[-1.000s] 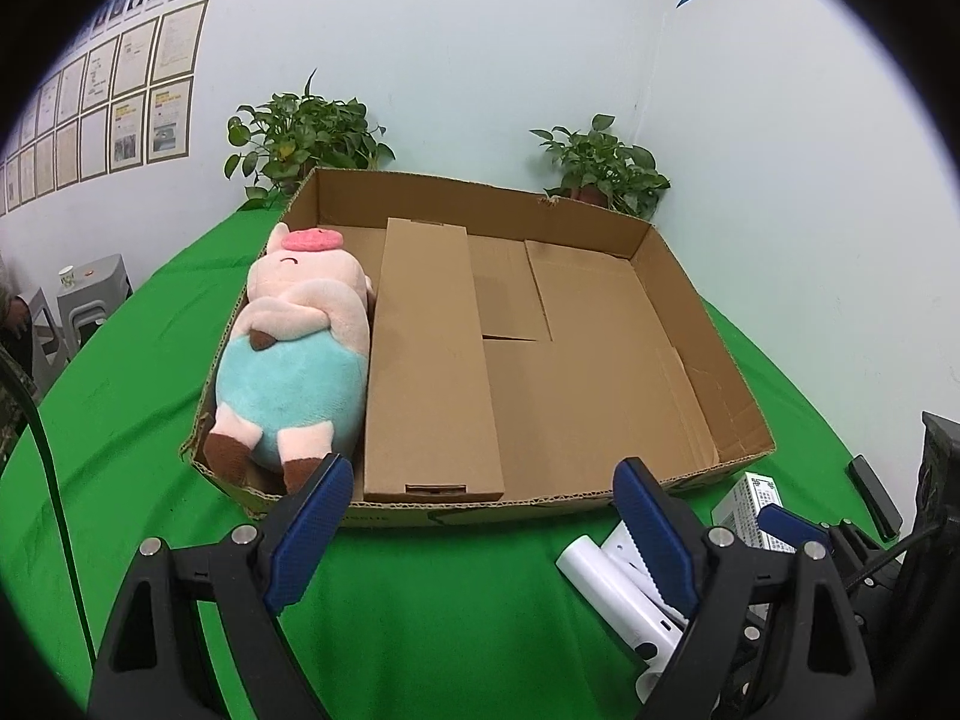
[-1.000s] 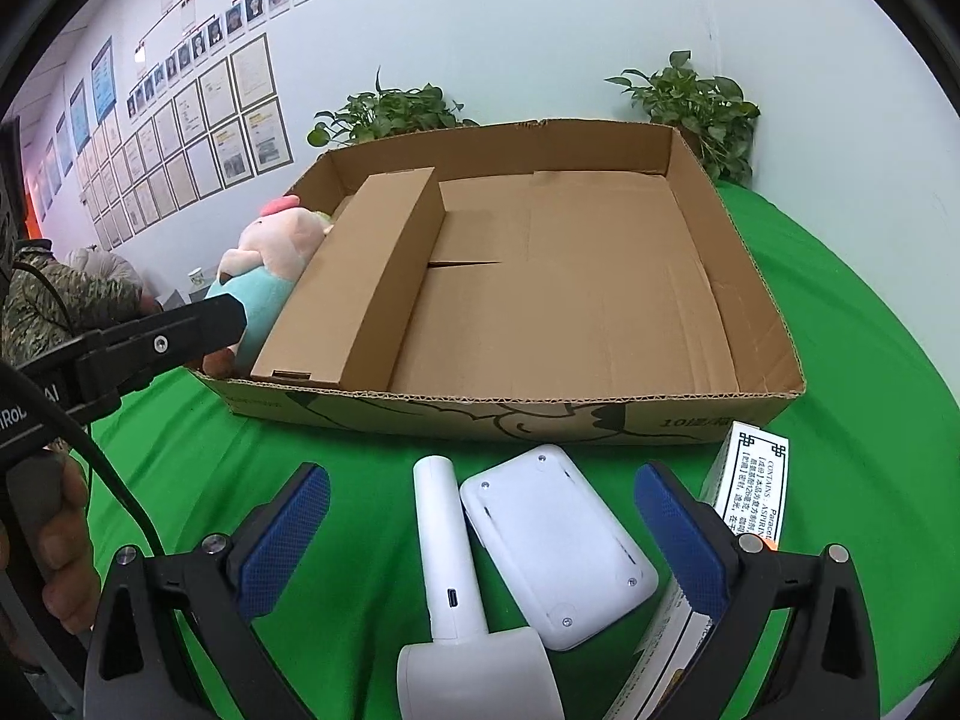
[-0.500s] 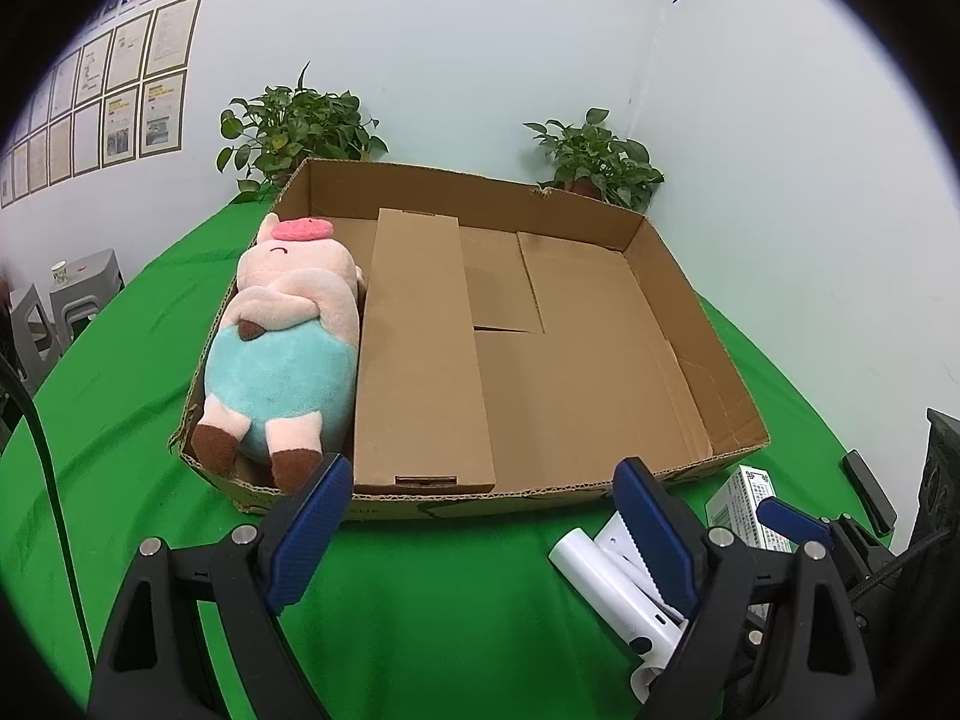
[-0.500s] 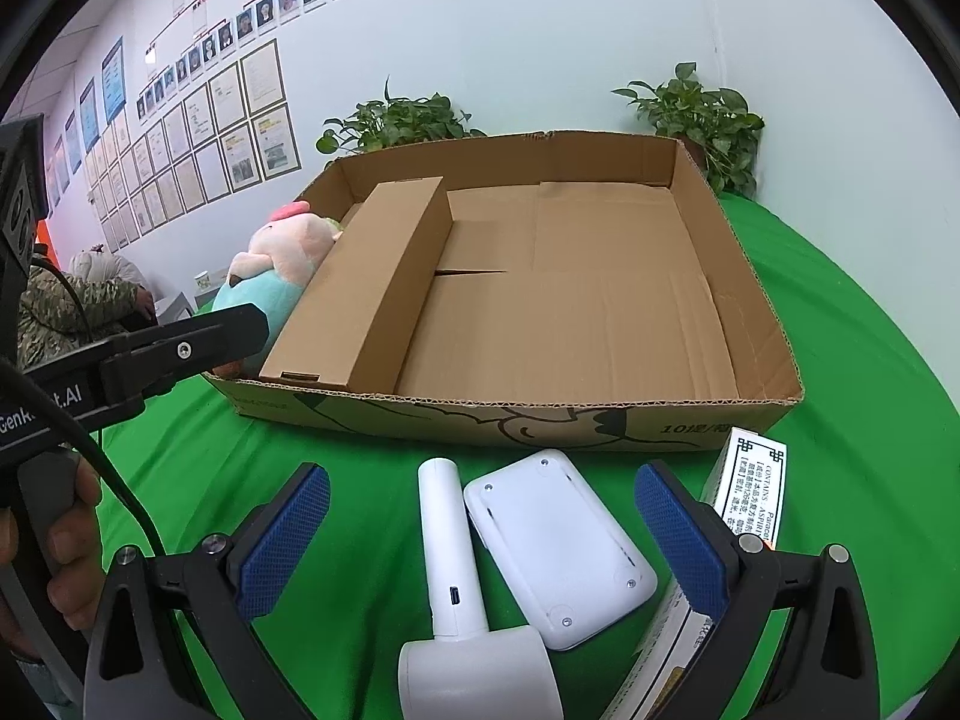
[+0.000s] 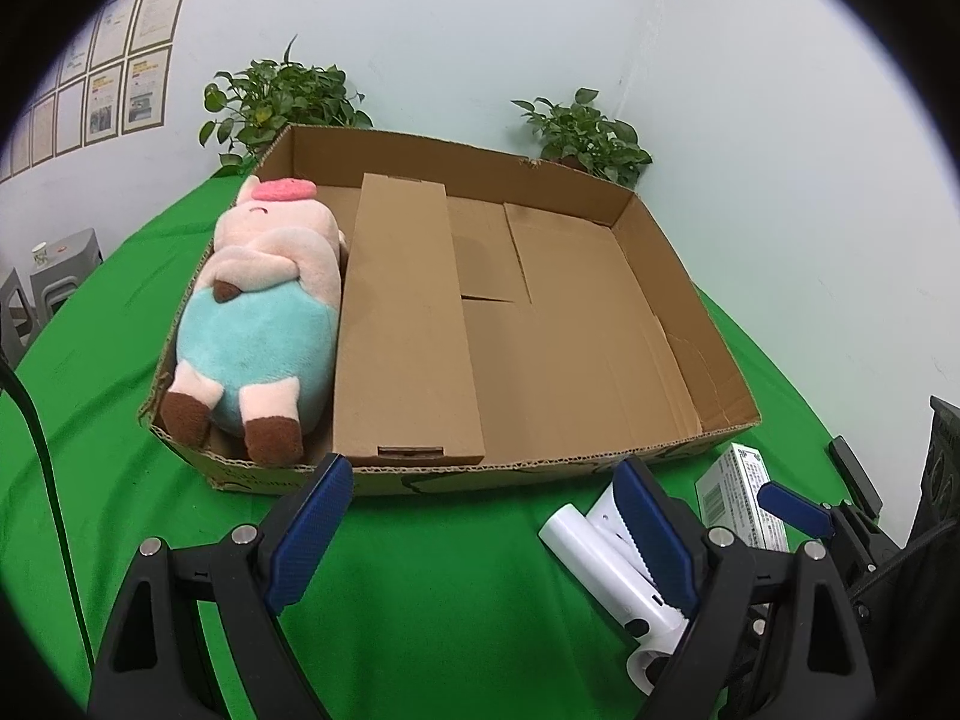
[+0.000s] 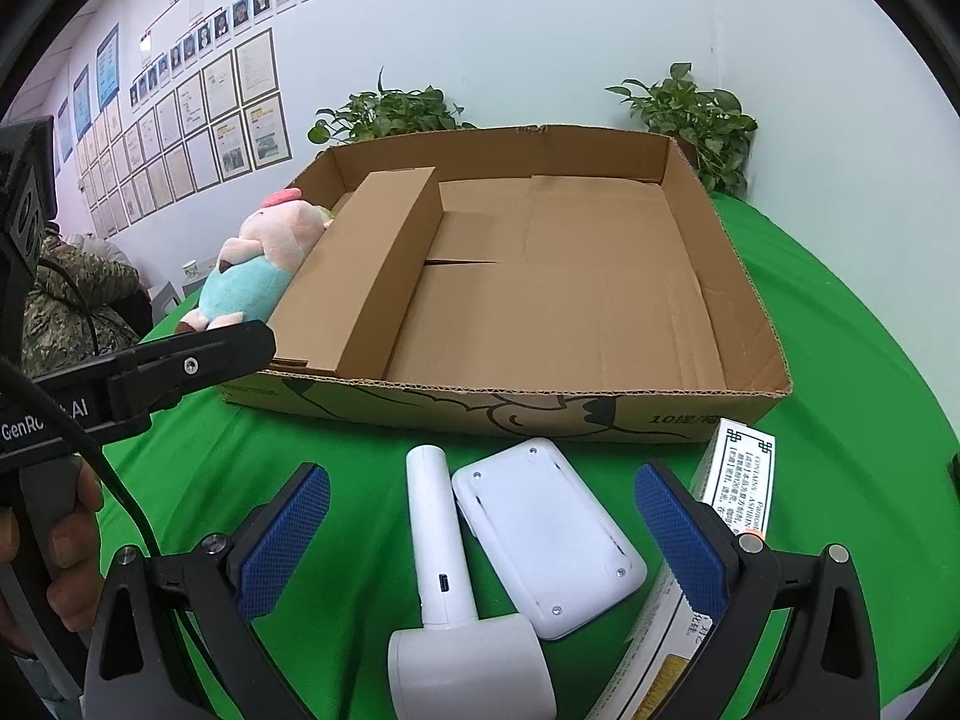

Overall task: Organize objects
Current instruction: 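Move the right gripper down to the white hair dryer's head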

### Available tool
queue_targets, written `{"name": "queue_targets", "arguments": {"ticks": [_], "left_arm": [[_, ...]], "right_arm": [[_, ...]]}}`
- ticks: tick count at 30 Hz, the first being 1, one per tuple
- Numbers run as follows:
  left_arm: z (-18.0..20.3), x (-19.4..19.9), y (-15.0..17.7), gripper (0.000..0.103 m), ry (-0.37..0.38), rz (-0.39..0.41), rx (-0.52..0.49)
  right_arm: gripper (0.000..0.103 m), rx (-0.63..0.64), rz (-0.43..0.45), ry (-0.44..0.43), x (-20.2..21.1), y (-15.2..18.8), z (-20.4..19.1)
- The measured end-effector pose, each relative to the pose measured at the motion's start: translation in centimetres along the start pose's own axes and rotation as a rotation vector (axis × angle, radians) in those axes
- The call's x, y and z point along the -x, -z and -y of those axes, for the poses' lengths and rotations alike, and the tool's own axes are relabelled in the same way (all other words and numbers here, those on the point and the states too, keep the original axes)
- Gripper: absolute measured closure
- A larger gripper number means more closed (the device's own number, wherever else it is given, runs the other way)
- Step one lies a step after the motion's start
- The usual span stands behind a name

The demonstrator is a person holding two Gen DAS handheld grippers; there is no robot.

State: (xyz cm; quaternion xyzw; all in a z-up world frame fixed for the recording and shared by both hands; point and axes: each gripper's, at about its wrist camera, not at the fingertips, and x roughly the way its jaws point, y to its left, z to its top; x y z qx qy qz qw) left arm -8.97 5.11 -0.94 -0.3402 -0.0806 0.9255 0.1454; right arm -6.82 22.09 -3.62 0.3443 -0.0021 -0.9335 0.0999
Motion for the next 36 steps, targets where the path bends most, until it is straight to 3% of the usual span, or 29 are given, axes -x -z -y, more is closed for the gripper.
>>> {"name": "queue_targets", "arguments": {"ticks": [4,11,16,24,28,36], "left_arm": [[-0.5,-0.1,0.4,0.015,0.031,-0.021,0.001],[-3.0,-1.4,1.2,0.015,0.088,-0.115,0.081],[-3.2,-2.3,2.0,0.015,0.147,-0.172,0.093],[-1.9,-3.3,2.4,0.015,0.199,-0.218,0.090],[-1.5,-3.7,2.5,0.015,0.211,-0.235,0.094],[-1.3,-3.7,2.9,0.015,0.226,-0.255,0.100]], "right_arm": [[0.001,0.003,-0.007,-0.037,0.0,0.4,-0.3],[0.001,0.175,-0.072,-0.241,-0.1,4.7,-4.3],[0.002,0.209,-0.052,-0.268,0.0,5.9,-4.6],[0.004,0.151,-0.083,-0.184,-0.8,5.5,-0.9],[0.011,0.185,-0.087,-0.175,0.1,6.2,-1.1],[0.031,0.278,-0.117,-0.071,0.4,7.2,-2.1]]}}
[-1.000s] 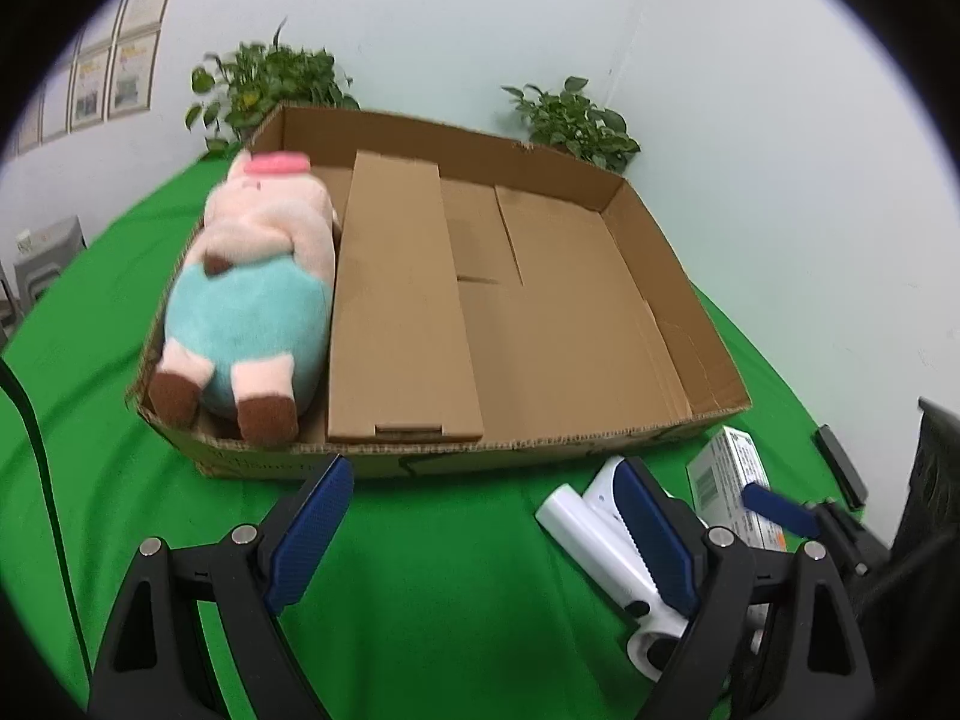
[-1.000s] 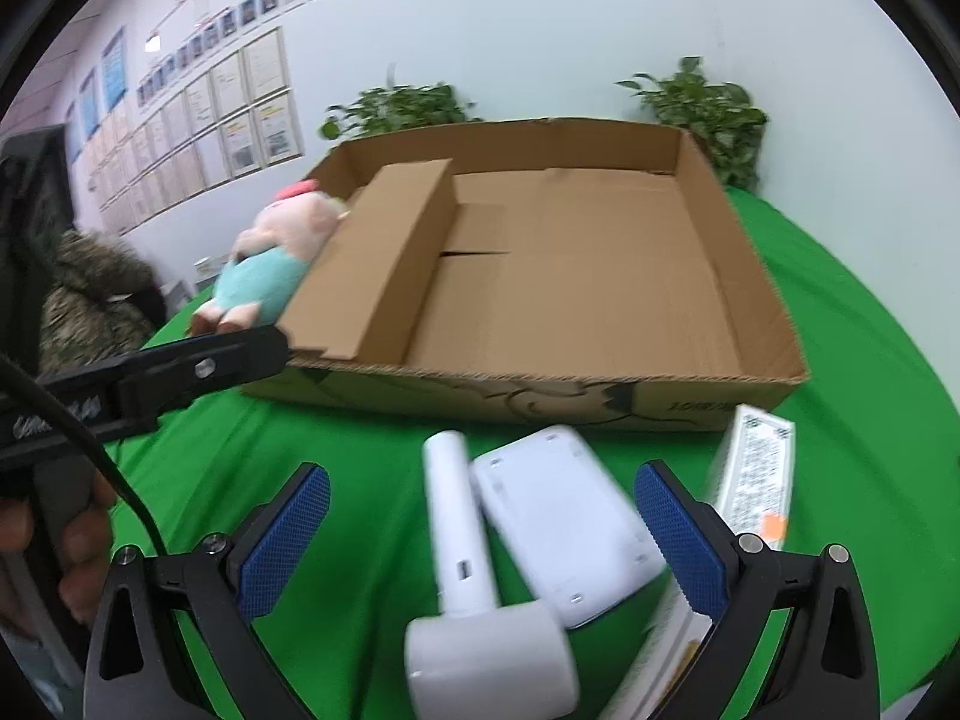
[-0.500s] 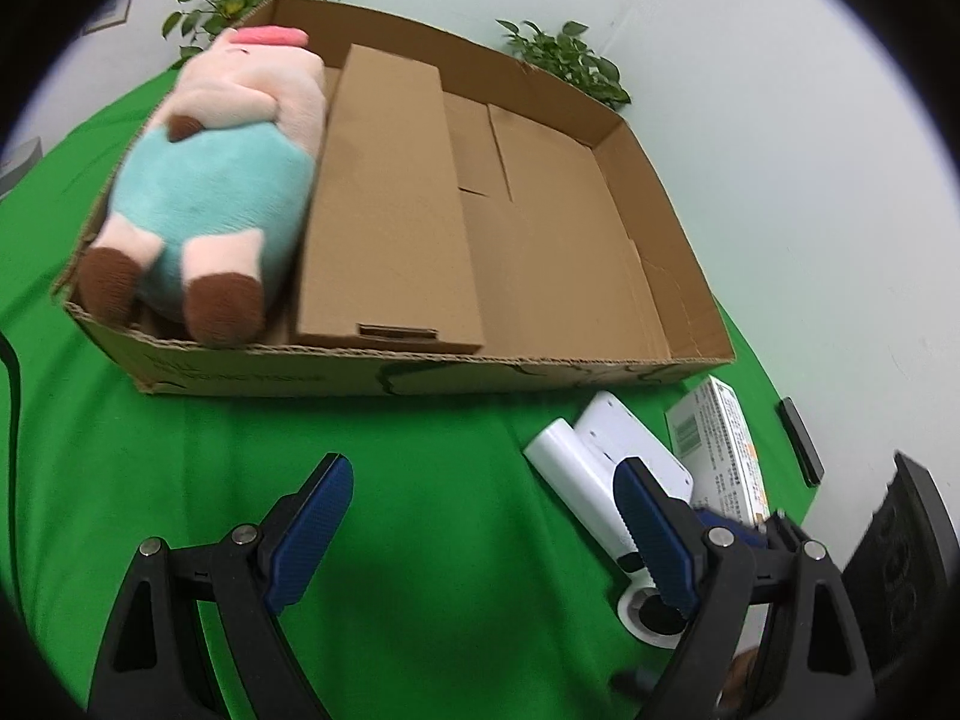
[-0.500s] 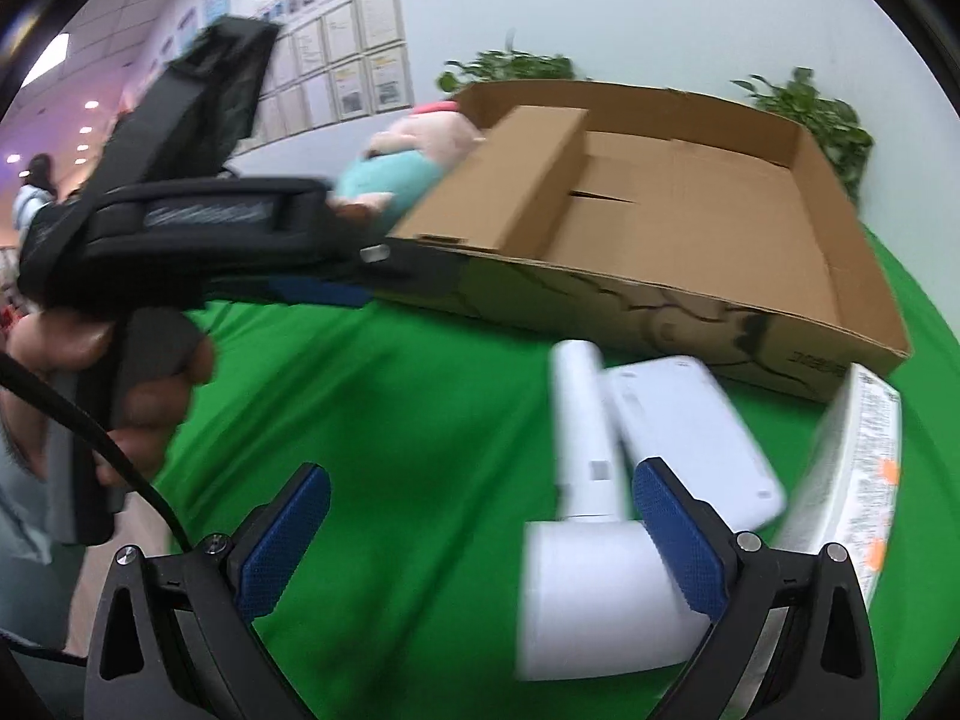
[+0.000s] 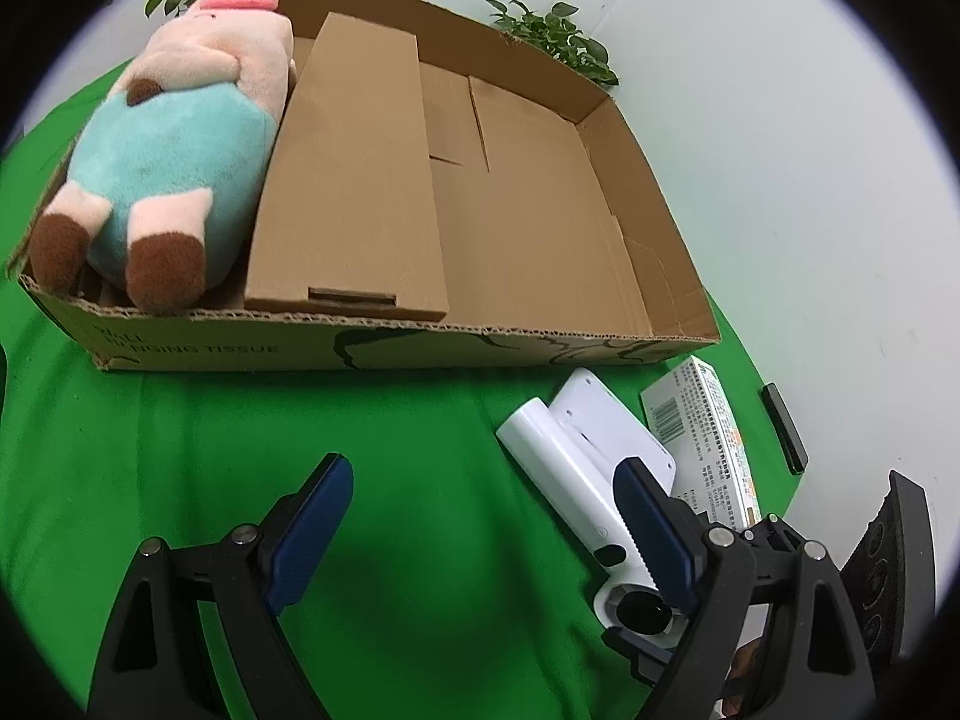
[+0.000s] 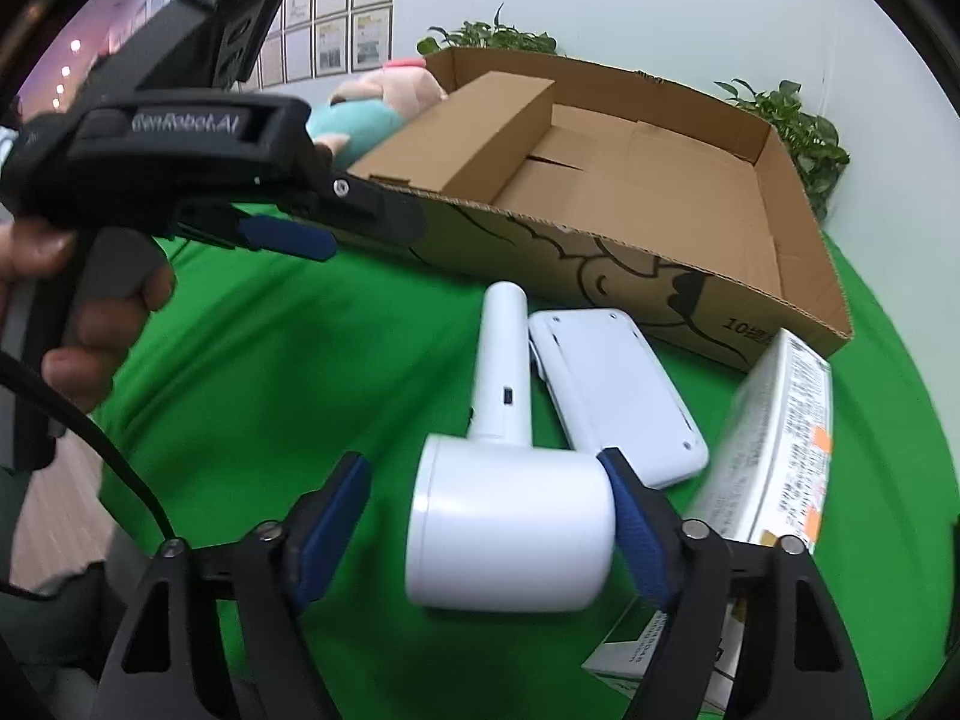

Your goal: Organize objects

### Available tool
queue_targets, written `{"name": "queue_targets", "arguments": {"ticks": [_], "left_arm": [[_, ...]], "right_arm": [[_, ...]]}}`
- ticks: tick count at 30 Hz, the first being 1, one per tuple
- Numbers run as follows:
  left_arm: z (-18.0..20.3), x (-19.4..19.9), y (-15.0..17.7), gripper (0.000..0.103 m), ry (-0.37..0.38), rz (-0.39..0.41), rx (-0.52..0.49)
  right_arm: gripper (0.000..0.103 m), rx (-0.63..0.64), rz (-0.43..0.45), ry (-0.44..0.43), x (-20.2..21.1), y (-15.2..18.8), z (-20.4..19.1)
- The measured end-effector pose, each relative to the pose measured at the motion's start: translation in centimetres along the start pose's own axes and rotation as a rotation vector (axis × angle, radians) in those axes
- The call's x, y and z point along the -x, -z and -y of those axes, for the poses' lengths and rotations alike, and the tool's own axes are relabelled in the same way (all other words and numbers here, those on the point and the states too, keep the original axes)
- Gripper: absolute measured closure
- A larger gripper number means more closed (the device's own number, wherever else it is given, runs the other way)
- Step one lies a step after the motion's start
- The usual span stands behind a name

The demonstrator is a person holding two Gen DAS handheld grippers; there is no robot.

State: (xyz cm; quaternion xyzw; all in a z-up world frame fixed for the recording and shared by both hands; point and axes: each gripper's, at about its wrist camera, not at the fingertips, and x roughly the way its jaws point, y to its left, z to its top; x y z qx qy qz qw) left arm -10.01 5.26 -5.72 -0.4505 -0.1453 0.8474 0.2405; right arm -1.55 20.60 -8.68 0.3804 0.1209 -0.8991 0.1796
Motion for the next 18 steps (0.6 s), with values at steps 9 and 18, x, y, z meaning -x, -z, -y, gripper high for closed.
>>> {"name": "queue_targets", "arguments": {"ticks": [9,18], "left_arm": [[0.1,-1.1,0.5,0.015,0.057,-0.056,0.044],[0.7,-2.4,1.0,0.015,0.114,-0.107,0.070]], "right_arm": [[0.036,0.016,0.019,-0.034,-0.3,-0.8,-1.3],[0.029,0.029,-0.007,-0.005,-0.6,-0.7,-1.1]]}}
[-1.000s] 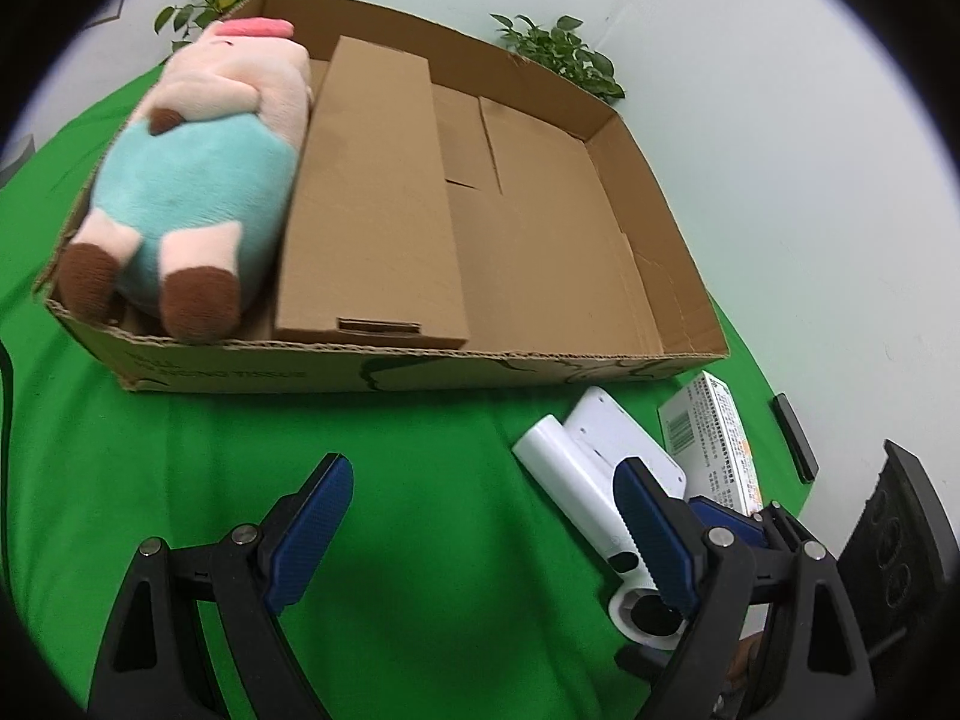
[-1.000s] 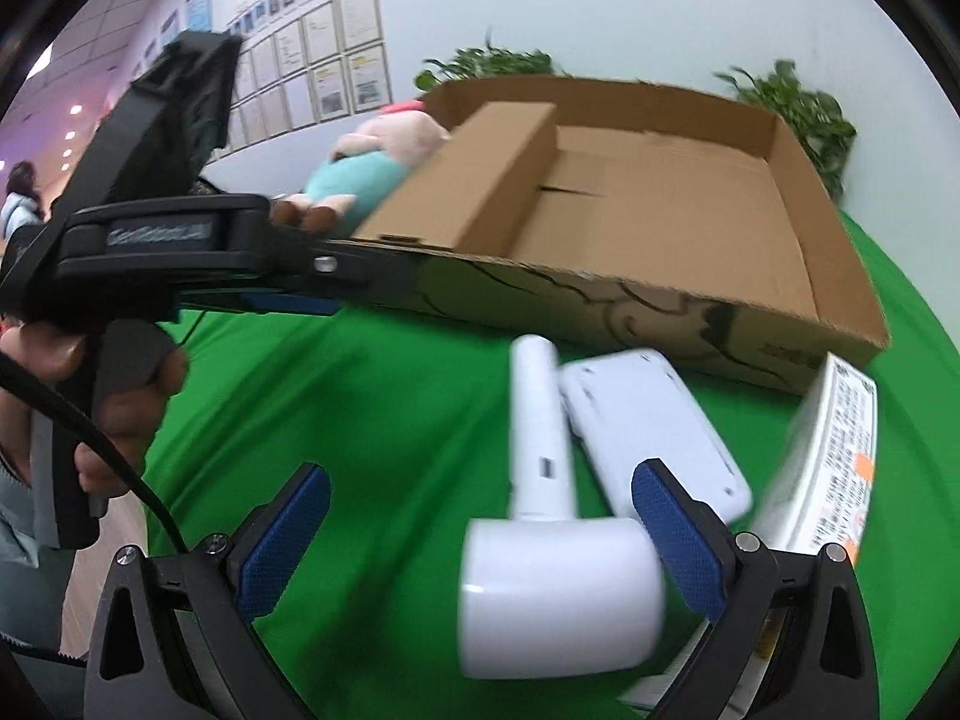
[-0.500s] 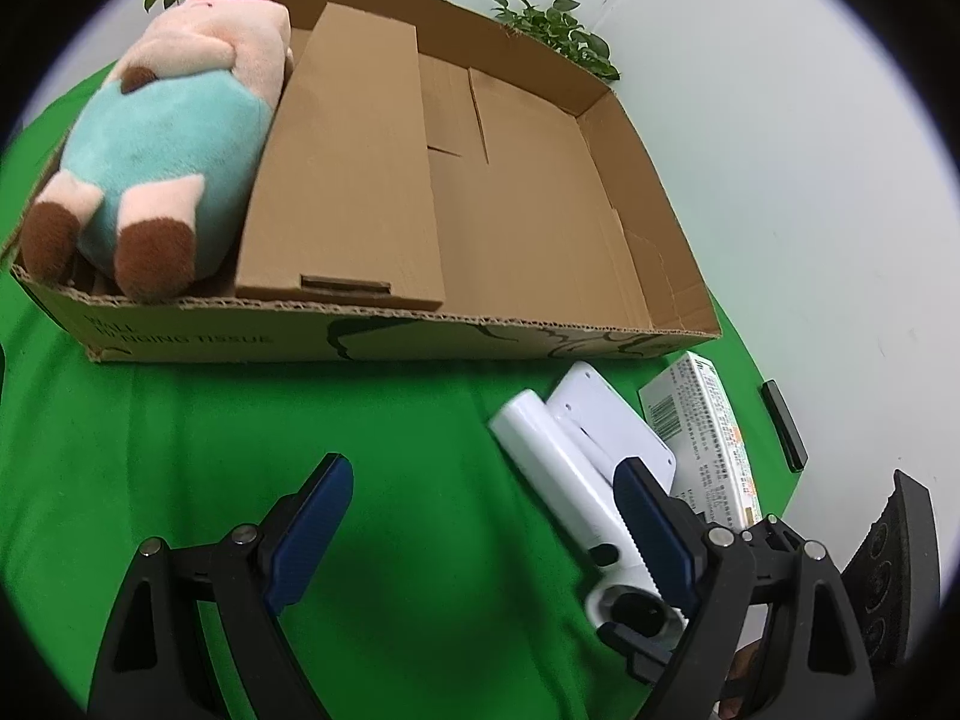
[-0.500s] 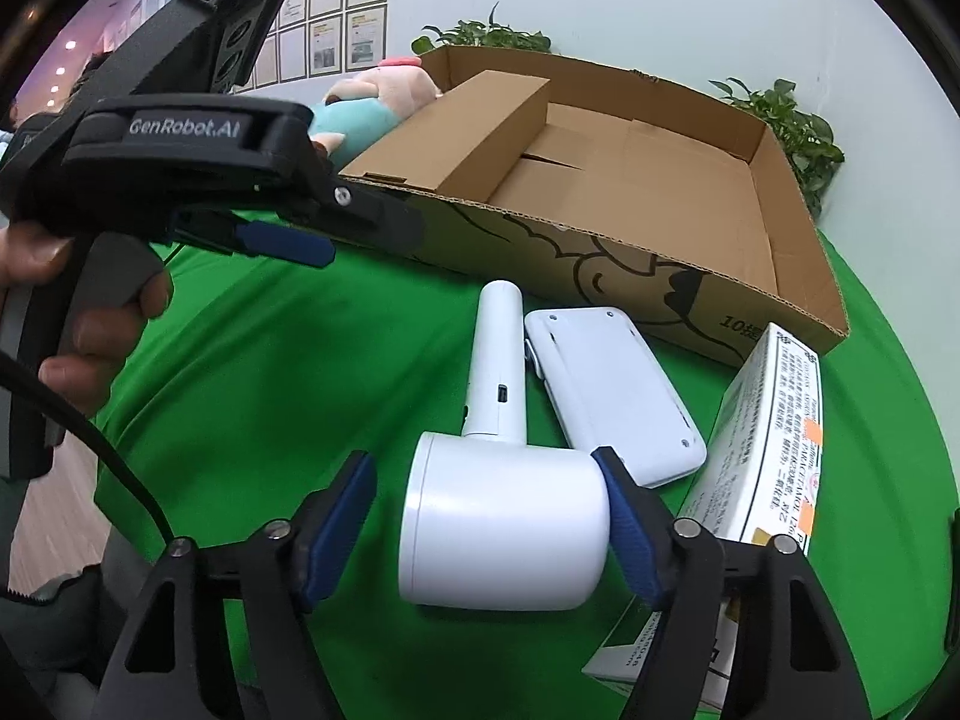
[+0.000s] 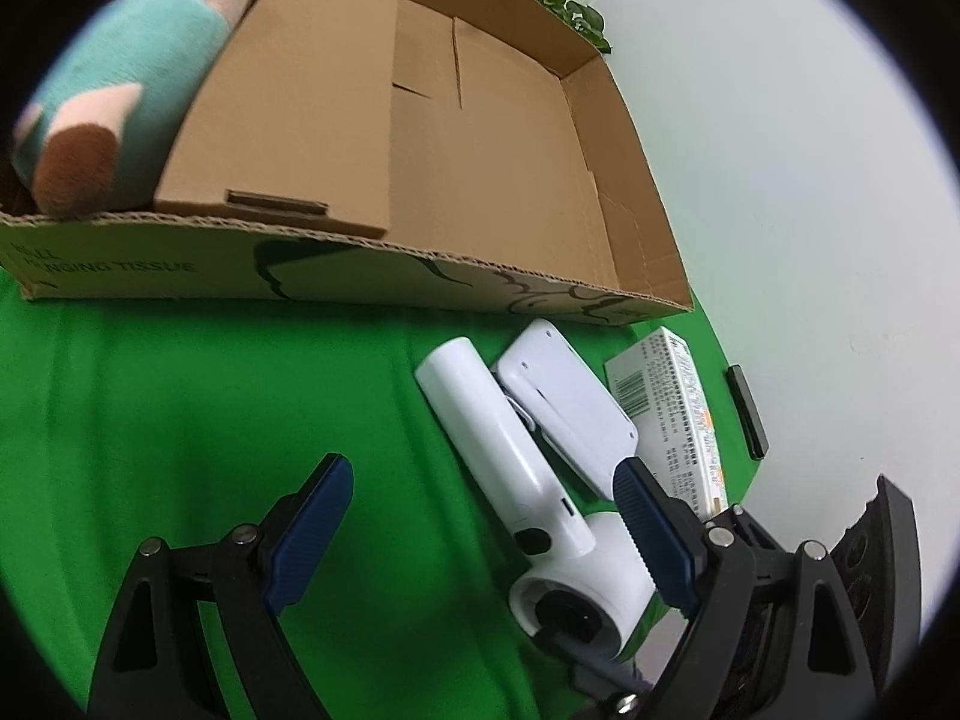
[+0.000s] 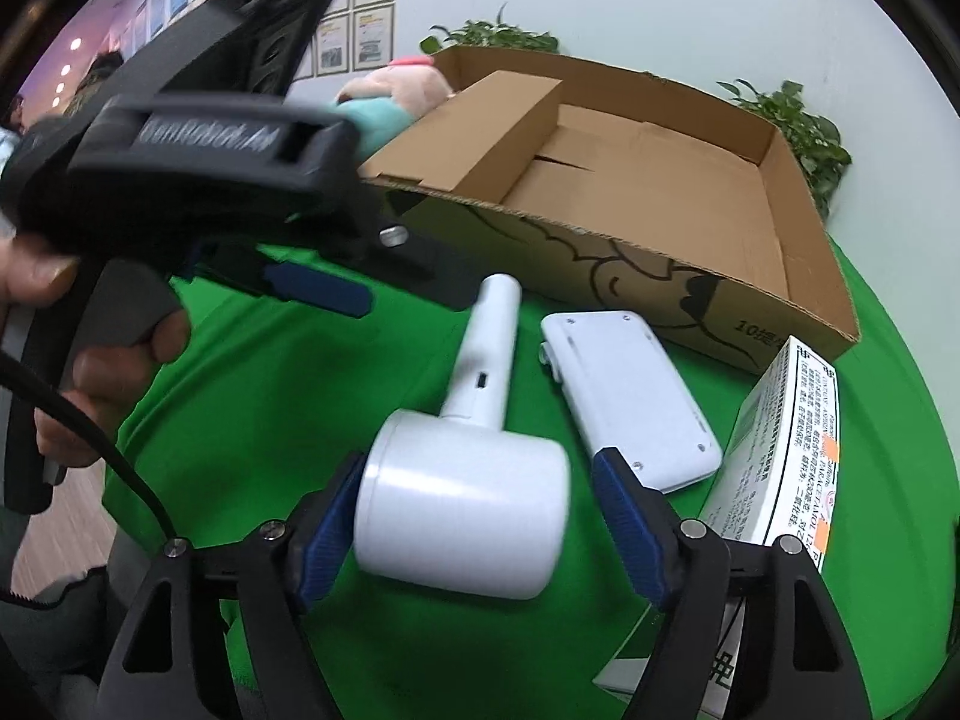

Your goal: Organize objects

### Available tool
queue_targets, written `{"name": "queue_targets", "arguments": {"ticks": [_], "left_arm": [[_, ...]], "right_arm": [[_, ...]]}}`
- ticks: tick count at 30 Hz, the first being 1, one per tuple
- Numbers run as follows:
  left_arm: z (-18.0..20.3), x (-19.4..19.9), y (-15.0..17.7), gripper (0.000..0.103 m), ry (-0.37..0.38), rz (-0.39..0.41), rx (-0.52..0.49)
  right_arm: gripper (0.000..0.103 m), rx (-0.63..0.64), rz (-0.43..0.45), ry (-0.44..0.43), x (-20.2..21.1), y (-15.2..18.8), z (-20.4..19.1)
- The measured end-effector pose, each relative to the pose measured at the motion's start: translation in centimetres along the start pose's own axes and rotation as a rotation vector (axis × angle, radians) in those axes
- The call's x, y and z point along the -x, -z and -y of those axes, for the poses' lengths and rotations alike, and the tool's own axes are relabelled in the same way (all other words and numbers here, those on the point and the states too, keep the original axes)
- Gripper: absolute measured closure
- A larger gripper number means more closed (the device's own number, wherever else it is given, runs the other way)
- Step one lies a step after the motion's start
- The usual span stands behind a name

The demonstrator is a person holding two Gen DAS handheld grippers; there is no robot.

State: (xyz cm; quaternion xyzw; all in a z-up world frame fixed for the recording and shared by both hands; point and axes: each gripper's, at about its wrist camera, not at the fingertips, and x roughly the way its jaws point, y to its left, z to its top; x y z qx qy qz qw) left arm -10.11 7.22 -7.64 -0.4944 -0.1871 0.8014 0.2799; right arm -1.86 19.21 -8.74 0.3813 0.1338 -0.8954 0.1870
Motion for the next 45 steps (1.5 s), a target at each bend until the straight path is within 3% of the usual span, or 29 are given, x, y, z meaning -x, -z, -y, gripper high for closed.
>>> {"name": "queue_targets", "arguments": {"ticks": [9,21,29,45], "left_arm": [[0.1,-0.2,0.2,0.015,0.042,-0.023,0.029],[0.0,-0.8,0.9,0.015,0.089,-0.060,0.058],[-0.5,-1.8,1.3,0.015,0.170,-0.097,0.128],[-2.1,-1.5,1.2,0.017,0.249,-0.078,0.241]], "right_arm": [[0.045,0.064,-0.019,0.063,-0.6,0.0,-0.5],[0.048,0.014,-0.031,0.006,-0.9,-0.7,-0.7],[0.050,-0.043,-0.035,-0.052,-0.8,-1.0,-0.4],[0.051,-0.035,-0.033,-0.053,-0.8,-1.3,-0.3]]}}
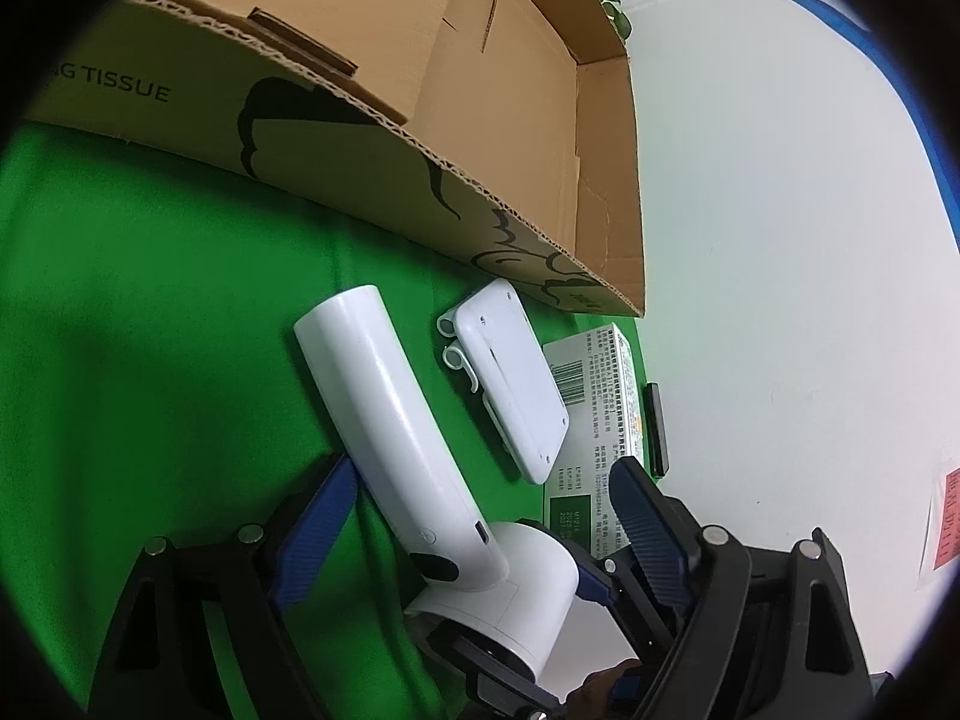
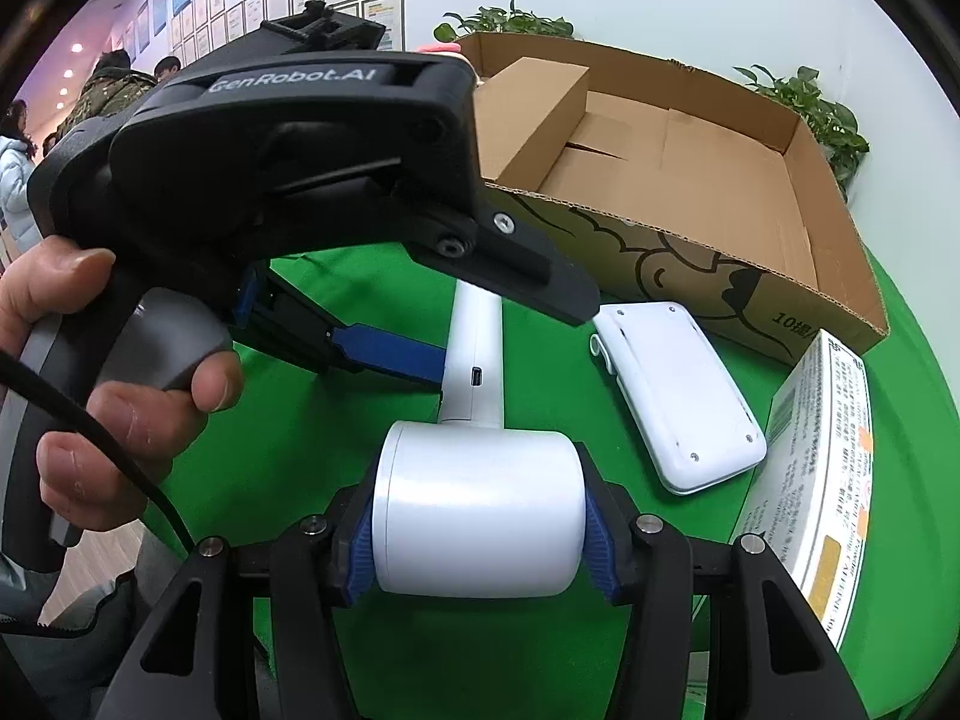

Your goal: Organize objects

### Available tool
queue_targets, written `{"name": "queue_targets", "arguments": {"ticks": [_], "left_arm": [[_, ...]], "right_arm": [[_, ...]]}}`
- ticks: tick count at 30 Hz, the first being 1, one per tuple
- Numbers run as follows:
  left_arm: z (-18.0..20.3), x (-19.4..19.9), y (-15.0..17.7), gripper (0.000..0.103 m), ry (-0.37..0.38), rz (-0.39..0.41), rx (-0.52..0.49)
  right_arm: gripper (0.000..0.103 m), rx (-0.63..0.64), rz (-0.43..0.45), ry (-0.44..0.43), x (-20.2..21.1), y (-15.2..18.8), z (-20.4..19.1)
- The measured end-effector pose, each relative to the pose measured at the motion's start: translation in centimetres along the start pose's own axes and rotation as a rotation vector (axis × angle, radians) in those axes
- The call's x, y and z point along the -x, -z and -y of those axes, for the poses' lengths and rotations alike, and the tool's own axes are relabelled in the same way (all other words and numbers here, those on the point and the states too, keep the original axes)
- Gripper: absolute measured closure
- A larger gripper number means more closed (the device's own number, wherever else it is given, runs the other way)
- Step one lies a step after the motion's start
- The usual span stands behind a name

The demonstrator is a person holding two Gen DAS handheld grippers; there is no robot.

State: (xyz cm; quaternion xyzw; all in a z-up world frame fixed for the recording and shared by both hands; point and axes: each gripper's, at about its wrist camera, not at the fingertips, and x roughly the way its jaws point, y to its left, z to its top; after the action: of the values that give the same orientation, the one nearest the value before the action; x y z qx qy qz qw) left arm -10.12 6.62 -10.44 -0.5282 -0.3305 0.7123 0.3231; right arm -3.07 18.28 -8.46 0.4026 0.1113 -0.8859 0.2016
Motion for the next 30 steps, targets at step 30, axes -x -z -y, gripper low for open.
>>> {"name": "queue_targets", "arguments": {"ticks": [30], "left_arm": [[-0.6,0.9,-1.0,0.017,0.120,0.048,0.056]], "right_arm": [[0.051,-0.034,0.002,0.002,1.5,1.3,-1.0]]}}
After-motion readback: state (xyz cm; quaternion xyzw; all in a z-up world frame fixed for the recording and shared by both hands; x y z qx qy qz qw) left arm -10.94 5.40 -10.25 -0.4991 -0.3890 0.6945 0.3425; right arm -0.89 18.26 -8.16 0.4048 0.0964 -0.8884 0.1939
